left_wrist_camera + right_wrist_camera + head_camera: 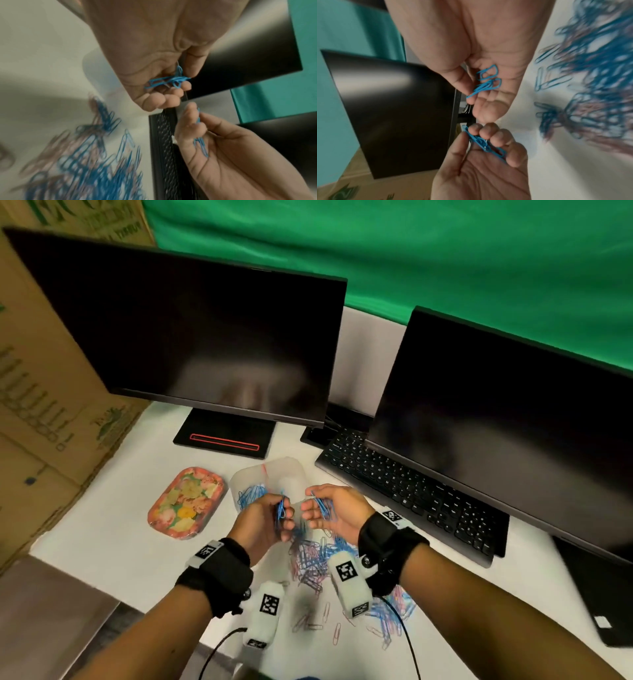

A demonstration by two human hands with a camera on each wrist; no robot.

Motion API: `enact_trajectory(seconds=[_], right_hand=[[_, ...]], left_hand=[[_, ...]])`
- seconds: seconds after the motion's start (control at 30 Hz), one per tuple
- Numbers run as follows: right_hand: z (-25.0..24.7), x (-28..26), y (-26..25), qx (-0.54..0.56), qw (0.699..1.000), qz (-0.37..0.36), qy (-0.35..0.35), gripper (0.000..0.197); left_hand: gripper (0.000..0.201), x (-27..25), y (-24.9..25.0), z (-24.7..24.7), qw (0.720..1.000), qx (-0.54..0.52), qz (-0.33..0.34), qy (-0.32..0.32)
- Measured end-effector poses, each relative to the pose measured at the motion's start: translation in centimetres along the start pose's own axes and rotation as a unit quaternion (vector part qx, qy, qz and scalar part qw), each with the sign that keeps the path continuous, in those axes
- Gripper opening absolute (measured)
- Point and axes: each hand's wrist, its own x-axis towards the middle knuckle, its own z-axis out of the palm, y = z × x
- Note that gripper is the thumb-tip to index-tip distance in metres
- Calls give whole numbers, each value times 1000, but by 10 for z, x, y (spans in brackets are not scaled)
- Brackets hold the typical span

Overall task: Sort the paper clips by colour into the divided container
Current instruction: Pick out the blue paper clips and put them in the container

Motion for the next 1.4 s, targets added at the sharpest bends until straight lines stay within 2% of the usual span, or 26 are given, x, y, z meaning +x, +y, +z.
enact_trajectory(seconds=[0.17,0.37,0.5,0.57,0.63,0.7,0.8,0.87,0.93,1.03,1.1,1.17,1.23,1.3,1.33,1.4], right_hand=[[53,32,-20,-62,998,14,3,10],[78,49,-29,-97,993,34,52,24],[82,55,-30,-98,994,43,32,9],[80,54,-32,-95,994,34,34,24],[73,48,-35,-91,995,21,23,23],[60,44,-36,-97,995,7,10,13],[28,37,-27,-146,988,-19,41,15],[6,30,-15,-188,980,-20,65,16],[-17,24,3,-249,965,-20,85,17],[-42,18,27,-347,932,-18,104,21],[-49,14,39,-417,902,-21,112,22],[-51,11,48,-469,875,-28,116,23],[-48,9,53,-503,856,-41,111,24],[-43,10,55,-520,845,-54,112,25],[-40,12,55,-523,842,-60,117,25],[-36,17,56,-518,843,-63,130,25]], left_hand=[[28,6,33,-20,992,34,17,121],[28,10,51,-38,980,28,5,196],[33,12,53,-35,976,43,-13,214],[34,11,55,-30,973,60,-11,221],[29,10,56,-25,970,95,0,223],[22,6,55,-22,964,138,38,225],[15,-2,45,-21,941,235,117,214],[18,-8,33,-23,920,314,156,178],[20,-10,18,-25,888,405,172,135],[16,-2,-8,-29,805,562,169,83],[16,7,-25,-26,729,656,187,62],[24,16,-39,-21,642,743,184,45],[32,24,-48,-18,579,800,156,32],[35,31,-55,-18,544,829,128,30],[34,33,-57,-18,538,833,123,32],[31,35,-61,-19,550,825,123,40]])
